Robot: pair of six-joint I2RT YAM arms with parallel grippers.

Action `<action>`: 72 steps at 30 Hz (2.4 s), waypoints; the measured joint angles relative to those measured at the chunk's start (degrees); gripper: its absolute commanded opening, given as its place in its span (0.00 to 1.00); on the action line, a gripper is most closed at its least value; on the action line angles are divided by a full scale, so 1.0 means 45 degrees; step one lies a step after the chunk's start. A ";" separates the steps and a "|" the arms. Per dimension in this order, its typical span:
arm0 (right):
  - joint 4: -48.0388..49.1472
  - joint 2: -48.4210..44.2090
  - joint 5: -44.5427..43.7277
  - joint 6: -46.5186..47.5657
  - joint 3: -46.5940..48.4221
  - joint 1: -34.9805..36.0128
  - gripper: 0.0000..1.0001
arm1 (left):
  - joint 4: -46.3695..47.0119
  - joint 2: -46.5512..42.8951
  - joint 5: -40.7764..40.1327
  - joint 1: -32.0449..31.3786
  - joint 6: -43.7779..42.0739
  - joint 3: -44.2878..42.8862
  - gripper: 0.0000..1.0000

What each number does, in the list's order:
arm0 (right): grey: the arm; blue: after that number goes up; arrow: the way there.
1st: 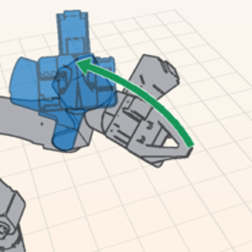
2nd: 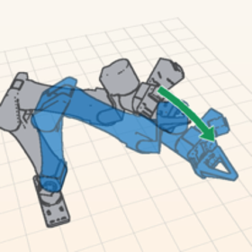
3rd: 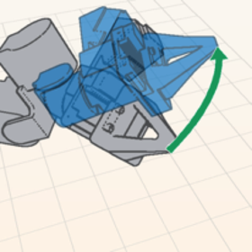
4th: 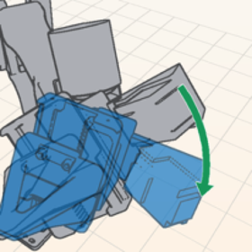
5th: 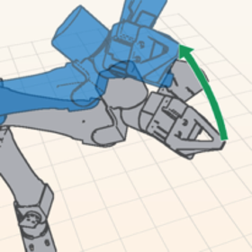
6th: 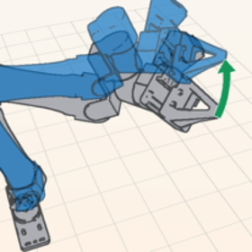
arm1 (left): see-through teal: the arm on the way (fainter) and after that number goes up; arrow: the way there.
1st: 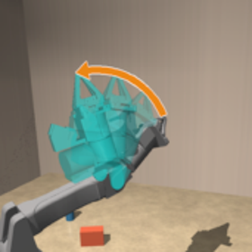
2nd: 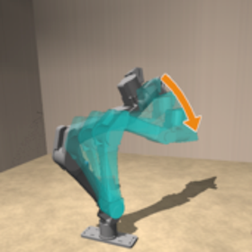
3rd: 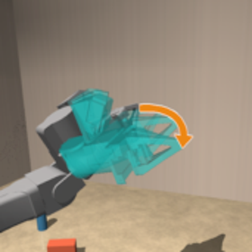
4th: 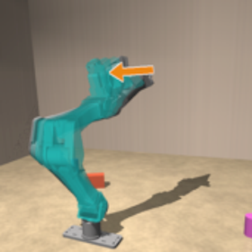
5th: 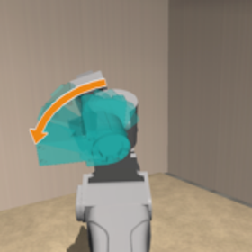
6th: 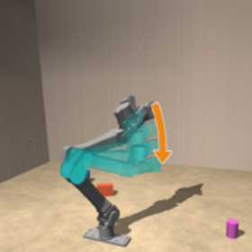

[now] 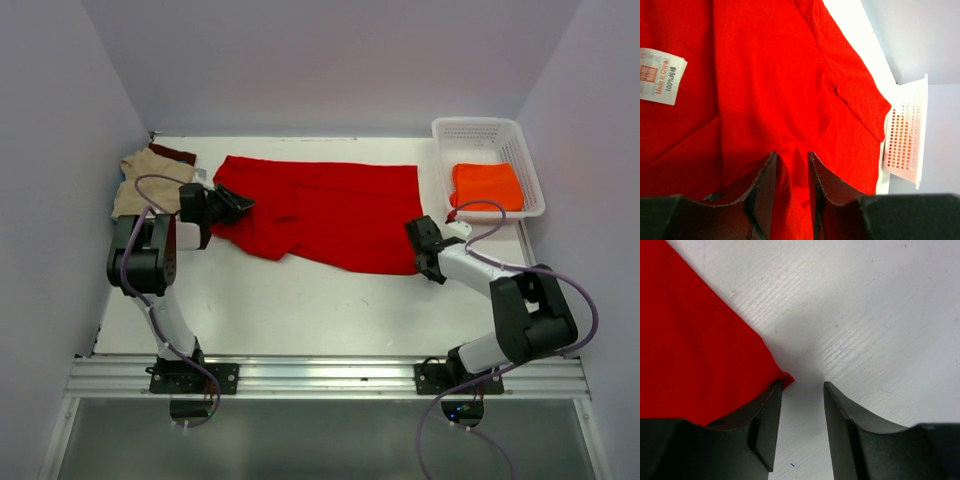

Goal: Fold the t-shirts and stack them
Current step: Grap the side of the flattened tshirt closest away from the robot with both arms

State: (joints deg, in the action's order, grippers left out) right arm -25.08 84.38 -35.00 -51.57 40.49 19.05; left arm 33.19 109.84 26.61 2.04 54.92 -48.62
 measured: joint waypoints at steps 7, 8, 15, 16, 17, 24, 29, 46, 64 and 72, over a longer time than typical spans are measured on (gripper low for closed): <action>0.0573 0.0073 0.0165 0.0034 -0.0010 -0.0058 0.43 | -0.0015 -0.0010 0.0010 0.0117 -0.0005 0.0180 0.34; 0.0661 0.0044 0.0248 0.0049 -0.0034 -0.0063 0.43 | -0.0039 -0.0010 0.0010 0.0117 -0.0005 0.0214 0.34; 0.0908 -0.0714 0.0578 0.0262 -0.0427 -0.0073 0.40 | -0.0097 -0.0068 0.0019 0.0117 -0.0005 0.0335 0.34; 0.0942 -0.0797 0.0641 0.0287 -0.0471 -0.0073 0.40 | -0.0112 -0.0092 0.0019 0.0117 -0.0005 0.0359 0.34; 0.1010 -0.0884 0.0699 0.0291 -0.0534 -0.0073 0.40 | -0.0136 -0.0112 0.0019 0.0117 -0.0005 0.0364 0.34; 0.1273 -0.0889 0.0831 0.0379 -0.0787 -0.0073 0.43 | -0.0165 -0.0175 0.0029 0.0117 -0.0005 0.0369 0.34; 0.1593 -0.0160 0.0797 0.0384 -0.0486 -0.0068 0.44 | -0.0170 -0.0180 0.0053 0.0117 -0.0005 0.0369 0.34; 0.1875 0.1923 0.0520 0.1277 0.1486 -0.0073 0.08 | -0.0170 -0.0175 0.0155 0.0131 -0.0005 0.0466 0.34; 0.1239 0.1175 0.0631 0.2336 0.1360 -0.0136 0.47 | -0.0160 -0.0175 0.0291 0.0199 0.0000 0.0529 0.34; 0.1064 -0.1117 0.0709 0.2521 0.0903 -0.0136 0.45 | -0.0155 -0.0175 0.0325 0.0204 0.0005 0.0534 0.34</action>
State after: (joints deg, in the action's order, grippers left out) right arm -20.29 79.35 -31.81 -40.23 44.56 18.44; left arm 32.49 109.06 28.08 2.96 54.94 -46.22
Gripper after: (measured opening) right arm 0.451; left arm 0.336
